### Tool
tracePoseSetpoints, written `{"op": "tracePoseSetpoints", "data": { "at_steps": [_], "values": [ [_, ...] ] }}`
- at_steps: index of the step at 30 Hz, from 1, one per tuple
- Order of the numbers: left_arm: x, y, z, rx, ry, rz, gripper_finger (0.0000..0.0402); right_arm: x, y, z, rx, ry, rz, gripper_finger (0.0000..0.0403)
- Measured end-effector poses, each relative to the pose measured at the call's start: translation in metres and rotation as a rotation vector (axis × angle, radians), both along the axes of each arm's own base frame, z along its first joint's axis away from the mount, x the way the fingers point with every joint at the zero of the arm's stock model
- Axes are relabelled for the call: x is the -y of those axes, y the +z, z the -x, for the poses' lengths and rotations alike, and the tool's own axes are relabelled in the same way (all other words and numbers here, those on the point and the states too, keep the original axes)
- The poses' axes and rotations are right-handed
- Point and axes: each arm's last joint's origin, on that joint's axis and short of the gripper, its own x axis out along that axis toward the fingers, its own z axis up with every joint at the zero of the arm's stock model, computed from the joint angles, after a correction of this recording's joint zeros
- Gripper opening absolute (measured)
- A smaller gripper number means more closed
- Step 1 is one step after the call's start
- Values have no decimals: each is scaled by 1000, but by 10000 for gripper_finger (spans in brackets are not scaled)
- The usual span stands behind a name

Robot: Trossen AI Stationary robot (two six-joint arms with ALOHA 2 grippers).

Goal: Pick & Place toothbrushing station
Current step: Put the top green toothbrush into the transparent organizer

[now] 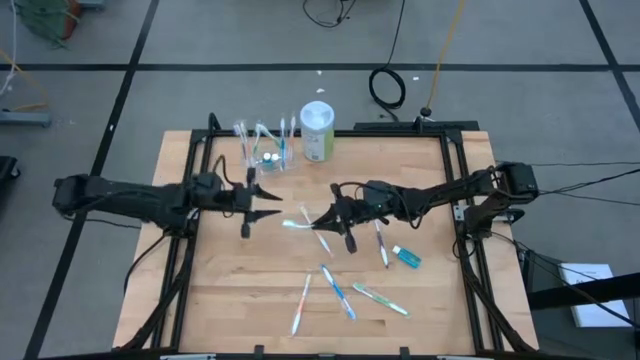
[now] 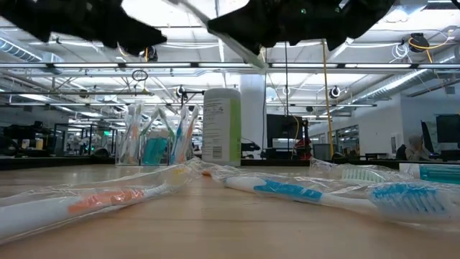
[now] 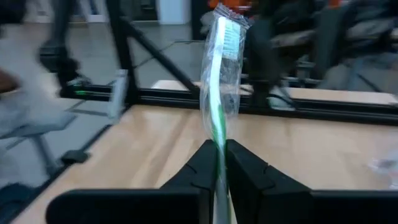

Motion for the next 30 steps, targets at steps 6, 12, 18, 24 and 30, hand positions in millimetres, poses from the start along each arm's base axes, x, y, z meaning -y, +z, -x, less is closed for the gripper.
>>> {"op": "tracePoseSetpoints", "data": {
  "at_steps": [6, 12, 18, 24, 30],
  "values": [
    [0, -17, -9, 162, -24, 13, 150, 1, 0, 0, 5, -31, 4, 20],
    [7, -24, -30, 137, -73, 61, 150, 1, 0, 0, 5, -32, 4, 19],
    [18, -17, -53, 154, -122, 69, 149, 1, 0, 0, 6, -31, 4, 20],
    [30, -12, -66, 156, -166, 17, 149, 1, 1, 0, 6, -25, 3, 20],
    [33, -10, -68, 163, -163, -5, 149, 1, 1, 0, 8, -23, 2, 21]
  ]
}}
